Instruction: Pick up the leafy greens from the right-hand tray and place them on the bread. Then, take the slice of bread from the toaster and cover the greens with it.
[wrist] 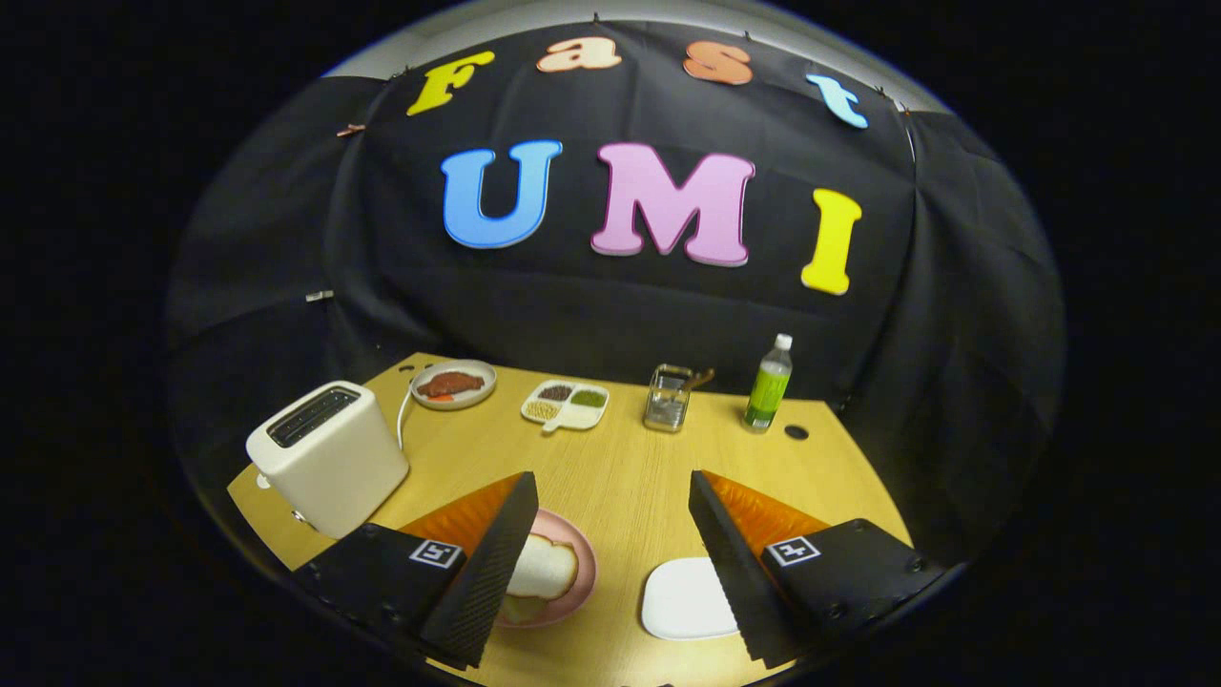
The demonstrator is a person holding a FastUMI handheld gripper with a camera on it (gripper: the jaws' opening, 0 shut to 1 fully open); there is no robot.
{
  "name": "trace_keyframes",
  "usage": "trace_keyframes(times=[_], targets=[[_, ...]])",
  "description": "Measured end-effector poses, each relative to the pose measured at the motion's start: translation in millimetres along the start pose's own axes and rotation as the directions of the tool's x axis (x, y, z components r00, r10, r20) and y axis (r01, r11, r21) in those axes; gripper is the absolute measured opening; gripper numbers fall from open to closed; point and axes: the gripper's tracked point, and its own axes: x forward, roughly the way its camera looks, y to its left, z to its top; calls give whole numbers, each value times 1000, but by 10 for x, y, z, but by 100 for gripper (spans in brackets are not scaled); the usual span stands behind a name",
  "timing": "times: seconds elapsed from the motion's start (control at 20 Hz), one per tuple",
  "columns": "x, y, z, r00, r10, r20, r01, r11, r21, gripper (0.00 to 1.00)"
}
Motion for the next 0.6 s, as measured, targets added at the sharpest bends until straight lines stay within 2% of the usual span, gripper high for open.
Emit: trace_keyframes(times=[0.2,0.6], targets=[[-492,-29,566,990,17,140,-4,996,-90,98],[-940,-43,964,982,-8,187,22,997,-73,98]])
